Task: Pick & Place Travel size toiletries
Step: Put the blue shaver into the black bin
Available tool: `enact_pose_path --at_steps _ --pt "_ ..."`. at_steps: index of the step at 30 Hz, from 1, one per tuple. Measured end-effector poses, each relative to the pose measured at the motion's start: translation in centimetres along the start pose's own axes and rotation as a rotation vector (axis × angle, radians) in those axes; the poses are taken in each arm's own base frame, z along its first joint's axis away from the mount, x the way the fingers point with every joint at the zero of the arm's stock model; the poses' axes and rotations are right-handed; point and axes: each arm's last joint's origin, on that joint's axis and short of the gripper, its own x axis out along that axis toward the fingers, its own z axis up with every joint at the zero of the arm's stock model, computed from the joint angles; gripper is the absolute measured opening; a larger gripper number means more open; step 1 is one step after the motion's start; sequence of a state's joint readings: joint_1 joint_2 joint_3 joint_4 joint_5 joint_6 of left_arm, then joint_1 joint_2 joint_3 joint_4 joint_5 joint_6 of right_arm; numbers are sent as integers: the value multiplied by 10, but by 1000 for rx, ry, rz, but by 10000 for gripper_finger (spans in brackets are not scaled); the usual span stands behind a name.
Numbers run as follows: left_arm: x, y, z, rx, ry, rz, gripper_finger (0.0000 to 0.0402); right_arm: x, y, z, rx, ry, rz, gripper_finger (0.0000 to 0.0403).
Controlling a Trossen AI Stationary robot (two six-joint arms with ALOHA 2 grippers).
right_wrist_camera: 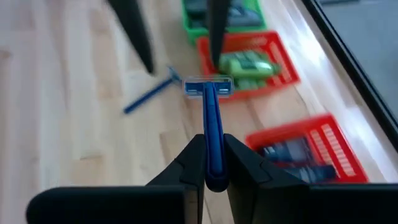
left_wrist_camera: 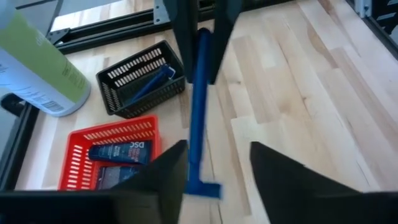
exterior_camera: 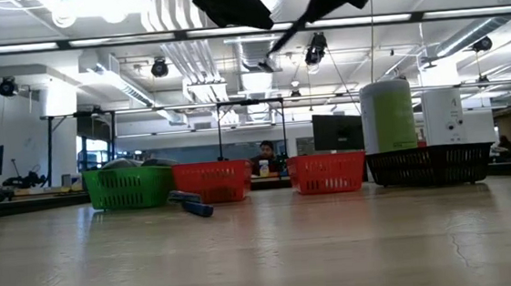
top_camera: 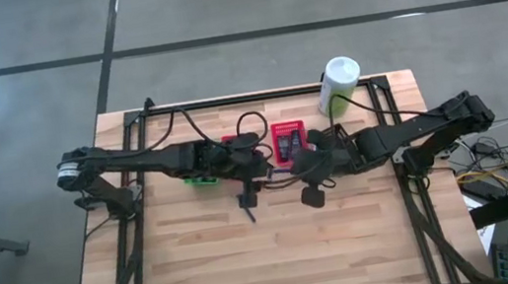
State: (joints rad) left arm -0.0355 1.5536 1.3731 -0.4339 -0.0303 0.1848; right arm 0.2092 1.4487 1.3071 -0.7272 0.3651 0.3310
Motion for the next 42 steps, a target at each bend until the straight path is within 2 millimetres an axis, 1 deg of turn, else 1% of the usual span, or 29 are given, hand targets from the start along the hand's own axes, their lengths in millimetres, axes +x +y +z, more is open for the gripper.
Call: enact_pose_path --at_steps 4,8,12,15,18,20,24,27,30,35,37,42 --pt "0 1 -2 1 28 63 227 -1 -5 -7 68 42 -101 35" --pt "-2 4 -6 -22 78 129 257 -5 -10 -15 162 82 -213 34" --pt "-9 4 -8 -38 104 130 262 -17 -14 -27 265 88 -340 34" --pt "-11 3 -10 -36 121 125 259 -29 -16 -41 351 74 -396 34" --pt "-12 3 -10 -37 115 103 259 -36 -22 -62 454 60 -403 34" --pt "-13 3 -9 -35 113 103 259 -37 -29 -80 525 57 -417 34" --pt "-12 3 -9 -20 104 104 259 -36 -45 -116 642 49 -446 35" --pt "-12 4 -8 -21 99 106 259 -34 -55 -136 688 30 -442 34" --pt "-12 4 -8 -21 97 107 259 -28 -65 -151 742 19 -430 35" --pt "-12 8 -8 -27 91 115 259 -13 -78 -167 793 6 -391 35" --pt "-12 9 -8 -29 91 119 259 -5 -83 -171 804 3 -381 35" --pt "-12 10 -8 -35 91 122 259 4 -96 -176 795 17 -448 49"
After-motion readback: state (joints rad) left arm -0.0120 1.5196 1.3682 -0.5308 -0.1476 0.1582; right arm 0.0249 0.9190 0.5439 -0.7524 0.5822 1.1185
